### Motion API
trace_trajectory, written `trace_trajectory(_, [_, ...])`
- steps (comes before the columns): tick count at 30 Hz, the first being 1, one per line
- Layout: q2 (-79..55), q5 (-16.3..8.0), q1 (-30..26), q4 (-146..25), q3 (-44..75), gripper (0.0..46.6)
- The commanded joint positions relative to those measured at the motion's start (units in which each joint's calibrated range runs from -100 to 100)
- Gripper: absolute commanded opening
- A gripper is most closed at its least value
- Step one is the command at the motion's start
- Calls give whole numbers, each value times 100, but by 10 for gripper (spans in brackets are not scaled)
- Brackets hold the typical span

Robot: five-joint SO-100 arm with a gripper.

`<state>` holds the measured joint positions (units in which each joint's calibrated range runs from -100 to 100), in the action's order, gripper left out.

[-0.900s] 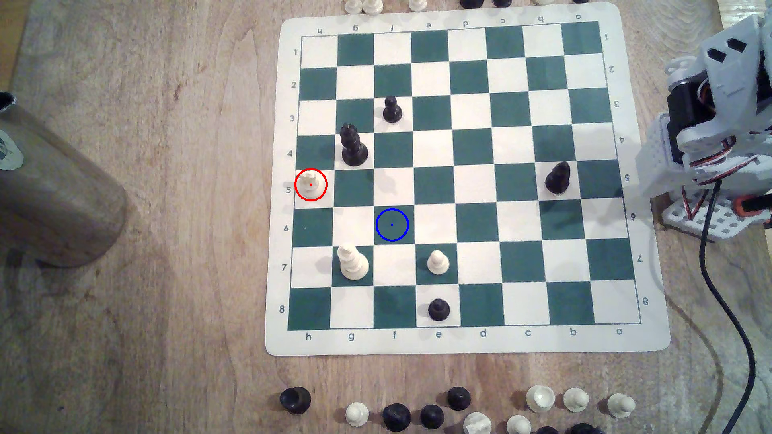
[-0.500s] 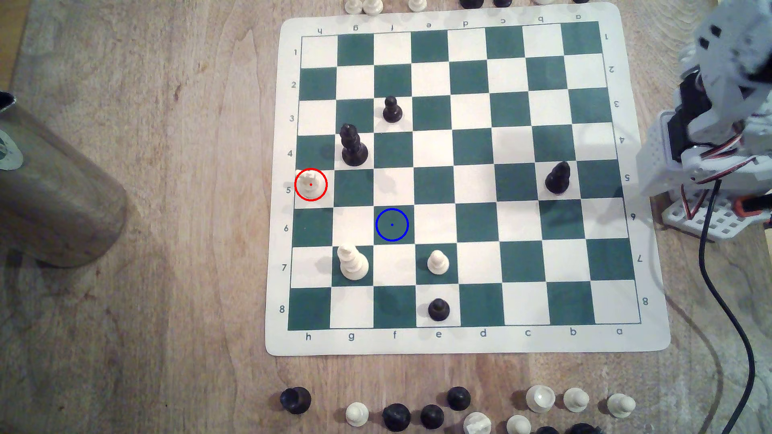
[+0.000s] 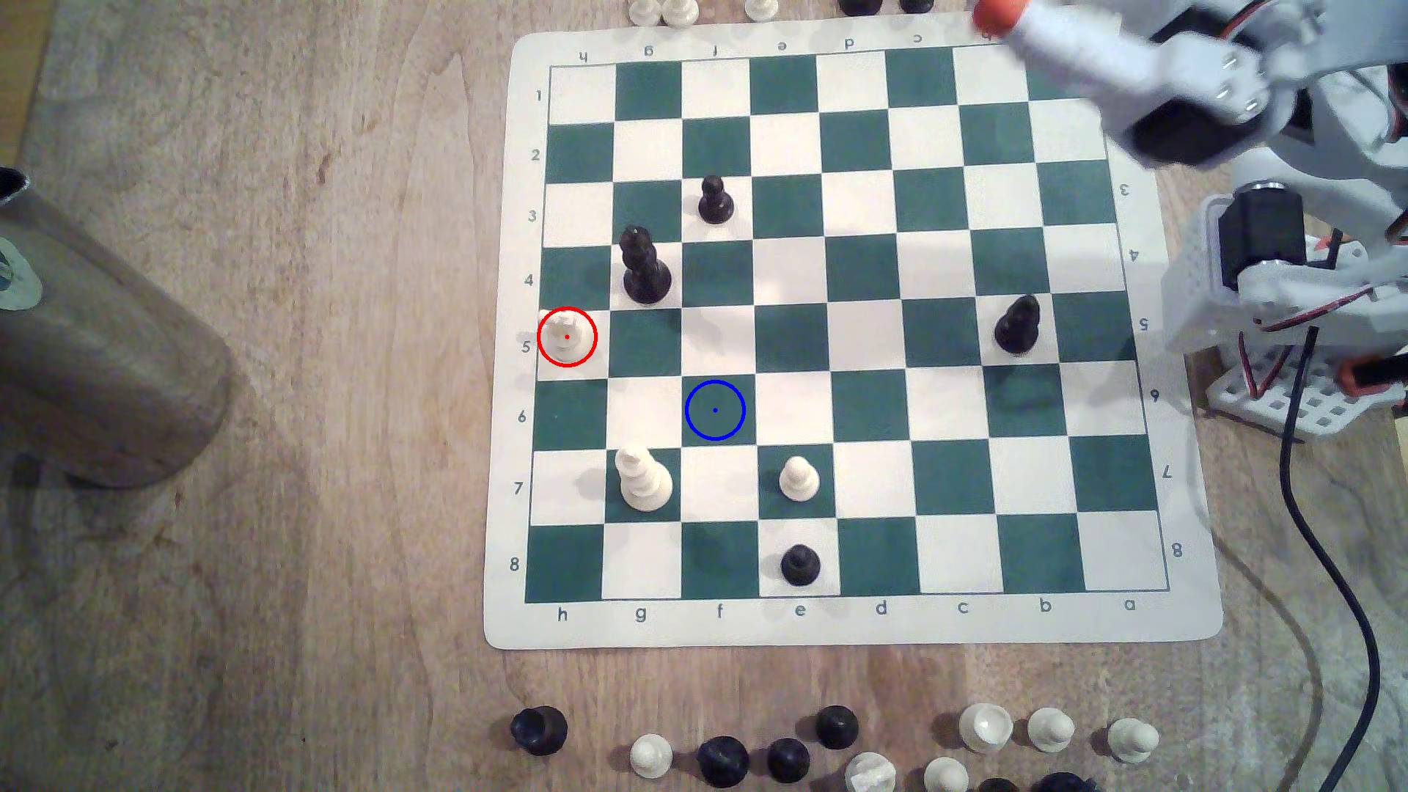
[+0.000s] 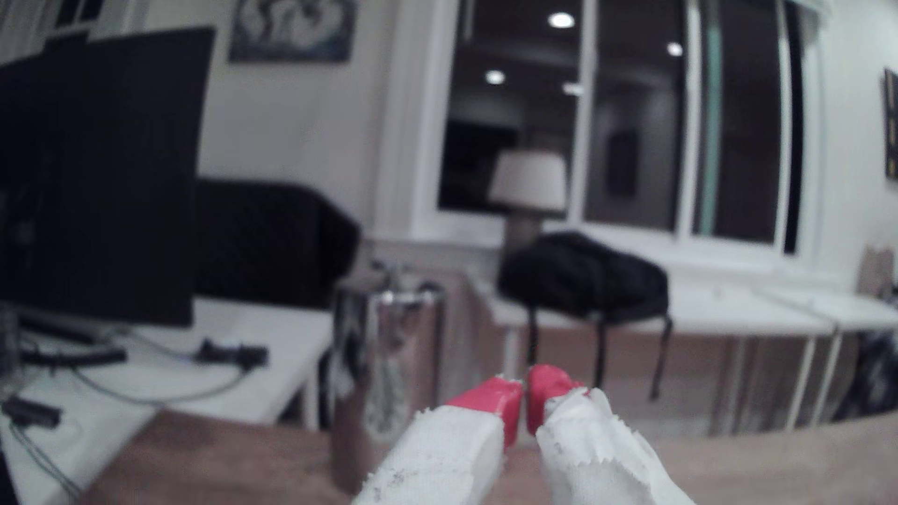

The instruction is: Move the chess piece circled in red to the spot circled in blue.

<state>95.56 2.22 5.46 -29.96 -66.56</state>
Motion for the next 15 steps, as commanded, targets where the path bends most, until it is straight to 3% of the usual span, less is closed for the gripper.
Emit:
trace_trajectory(1, [11,-10,29,-1738,854,6])
trace_trajectory(6, [-490,-24,-182,-2745,1135,2])
trace_trajectory(15, [-2620,-88,-237,-3359,2304,59])
